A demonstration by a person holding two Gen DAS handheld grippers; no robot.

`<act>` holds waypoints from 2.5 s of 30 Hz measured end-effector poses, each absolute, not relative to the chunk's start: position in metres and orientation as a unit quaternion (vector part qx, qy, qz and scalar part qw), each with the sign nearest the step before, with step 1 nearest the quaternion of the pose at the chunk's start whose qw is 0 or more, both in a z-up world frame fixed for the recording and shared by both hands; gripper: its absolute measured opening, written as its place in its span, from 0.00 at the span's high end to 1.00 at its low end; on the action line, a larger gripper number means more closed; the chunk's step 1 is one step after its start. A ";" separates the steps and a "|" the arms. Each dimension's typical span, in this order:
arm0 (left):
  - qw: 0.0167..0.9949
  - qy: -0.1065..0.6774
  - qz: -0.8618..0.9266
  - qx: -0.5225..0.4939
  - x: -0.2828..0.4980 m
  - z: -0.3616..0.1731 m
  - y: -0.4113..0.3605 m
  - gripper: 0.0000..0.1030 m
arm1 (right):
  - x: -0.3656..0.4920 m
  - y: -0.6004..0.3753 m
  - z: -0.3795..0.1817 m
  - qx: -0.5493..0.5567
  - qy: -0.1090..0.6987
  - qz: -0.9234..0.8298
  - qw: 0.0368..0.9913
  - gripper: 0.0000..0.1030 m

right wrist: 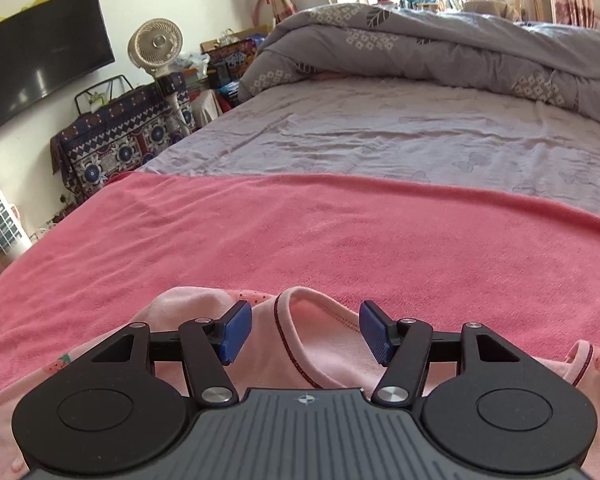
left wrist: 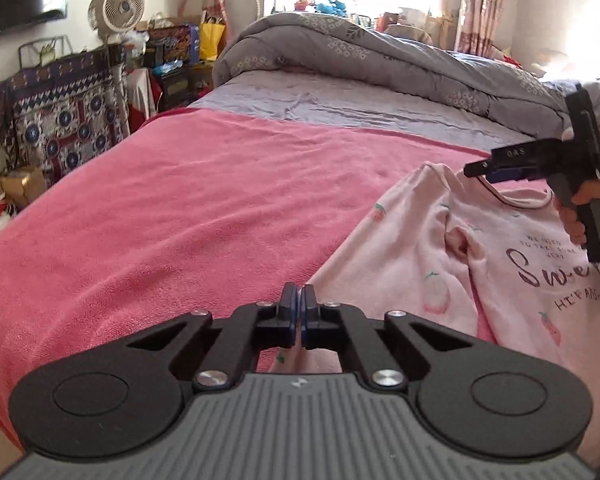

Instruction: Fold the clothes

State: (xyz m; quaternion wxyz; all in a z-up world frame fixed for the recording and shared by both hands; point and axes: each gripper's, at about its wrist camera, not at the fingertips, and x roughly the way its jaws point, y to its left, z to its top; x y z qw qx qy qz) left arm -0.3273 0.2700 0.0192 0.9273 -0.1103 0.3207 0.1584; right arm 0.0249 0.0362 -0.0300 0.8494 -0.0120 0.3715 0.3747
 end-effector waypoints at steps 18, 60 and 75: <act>0.908 0.390 0.075 -0.135 -0.339 0.016 0.297 0.76 | 0.042 0.041 -0.042 0.044 0.395 0.370 0.840 0.90; 0.924 0.278 0.157 -0.210 -0.321 0.057 0.372 1.00 | 0.052 0.055 -0.030 0.089 0.345 0.389 0.849 0.93; 0.901 0.343 0.193 -0.182 -0.305 0.019 0.391 0.85 | 0.035 0.091 -0.039 -0.056 0.371 0.371 0.850 0.64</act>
